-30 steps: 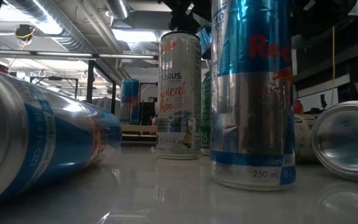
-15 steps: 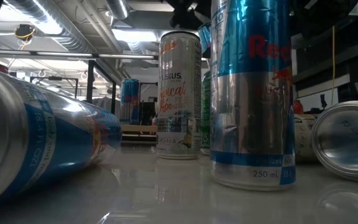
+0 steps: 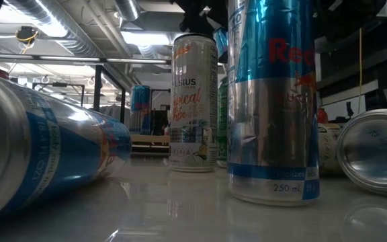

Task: Sort soda cans
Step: Put the blue soda can on the shelf

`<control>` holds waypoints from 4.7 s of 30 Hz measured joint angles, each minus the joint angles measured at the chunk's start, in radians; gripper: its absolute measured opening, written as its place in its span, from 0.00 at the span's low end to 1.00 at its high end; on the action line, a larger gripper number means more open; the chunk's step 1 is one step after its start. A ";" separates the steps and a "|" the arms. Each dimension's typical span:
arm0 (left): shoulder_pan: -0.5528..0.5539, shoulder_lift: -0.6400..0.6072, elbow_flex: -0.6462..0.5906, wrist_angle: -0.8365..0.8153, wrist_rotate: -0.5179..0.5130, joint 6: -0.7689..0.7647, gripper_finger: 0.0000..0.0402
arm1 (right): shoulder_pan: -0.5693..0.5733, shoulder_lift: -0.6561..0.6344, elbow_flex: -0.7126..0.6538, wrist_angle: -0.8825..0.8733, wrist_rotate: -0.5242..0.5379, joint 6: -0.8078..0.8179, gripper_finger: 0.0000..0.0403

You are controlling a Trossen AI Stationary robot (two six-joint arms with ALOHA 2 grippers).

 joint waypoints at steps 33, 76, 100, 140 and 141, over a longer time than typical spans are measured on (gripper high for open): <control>0.001 -0.002 0.000 -0.041 0.041 -0.069 0.77 | 0.000 0.001 0.001 0.059 -0.071 -0.051 0.56; 0.066 0.001 -0.002 -0.065 0.075 -0.017 0.55 | 0.001 -0.001 0.002 0.025 -0.069 -0.047 0.97; 0.360 0.000 -0.003 -0.239 0.249 0.238 0.55 | 0.001 -0.001 0.002 -0.022 -0.065 -0.047 0.99; 0.379 -0.003 -0.241 -0.195 0.248 0.250 0.64 | 0.000 0.000 0.001 -0.028 -0.065 -0.047 0.99; 0.380 -0.003 -0.241 -0.195 0.245 0.250 0.64 | 0.000 0.000 0.001 -0.028 -0.065 -0.047 0.99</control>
